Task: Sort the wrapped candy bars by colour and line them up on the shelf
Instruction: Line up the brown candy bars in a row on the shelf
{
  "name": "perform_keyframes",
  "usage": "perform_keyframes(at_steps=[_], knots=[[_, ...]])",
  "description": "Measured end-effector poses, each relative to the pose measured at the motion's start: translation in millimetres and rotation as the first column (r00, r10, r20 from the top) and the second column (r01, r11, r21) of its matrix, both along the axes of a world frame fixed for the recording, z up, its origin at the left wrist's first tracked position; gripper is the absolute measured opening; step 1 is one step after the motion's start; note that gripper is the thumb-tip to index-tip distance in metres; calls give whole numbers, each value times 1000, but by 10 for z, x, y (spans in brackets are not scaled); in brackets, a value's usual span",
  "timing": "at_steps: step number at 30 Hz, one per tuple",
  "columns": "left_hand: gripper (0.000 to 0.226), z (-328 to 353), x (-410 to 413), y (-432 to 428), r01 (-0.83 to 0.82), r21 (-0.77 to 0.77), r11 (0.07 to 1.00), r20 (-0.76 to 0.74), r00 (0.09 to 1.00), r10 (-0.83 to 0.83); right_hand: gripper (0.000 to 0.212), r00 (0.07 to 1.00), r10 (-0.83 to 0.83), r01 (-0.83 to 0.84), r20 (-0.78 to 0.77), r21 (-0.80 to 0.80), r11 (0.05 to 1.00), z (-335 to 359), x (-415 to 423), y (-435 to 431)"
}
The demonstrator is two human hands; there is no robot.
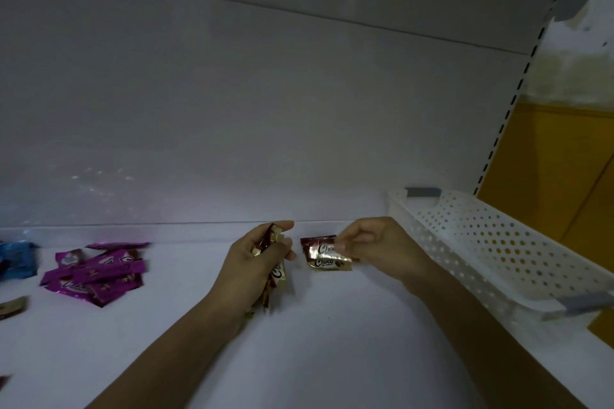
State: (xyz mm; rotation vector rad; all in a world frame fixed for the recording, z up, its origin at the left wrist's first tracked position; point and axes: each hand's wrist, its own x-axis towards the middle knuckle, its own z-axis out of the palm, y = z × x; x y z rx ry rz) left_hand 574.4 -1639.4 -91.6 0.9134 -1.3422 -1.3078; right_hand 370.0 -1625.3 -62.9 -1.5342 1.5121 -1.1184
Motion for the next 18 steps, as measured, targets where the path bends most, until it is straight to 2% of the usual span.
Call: perform_keyframes(at_steps=[4, 7, 13, 18], knots=[[21, -15, 2, -8, 0, 4, 1000, 11, 1000, 0, 13, 932, -2, 10, -361, 20, 1000, -127, 4, -53], [21, -33, -1, -31, -4, -3, 1000, 27, 1000, 4, 11, 853, -81, 60, -515, -57, 997, -213, 2, -102], [19, -51, -2, -48, 8, -20, 1000, 33, 999, -7, 20, 821, -111, 49, -561, -124, 991, -259, 4, -121], [19, -58, -10, -57, 8, -11, 1000, 20, 1000, -7, 18, 821, -107, 39, -561, -131, 991, -292, 1, -138]])
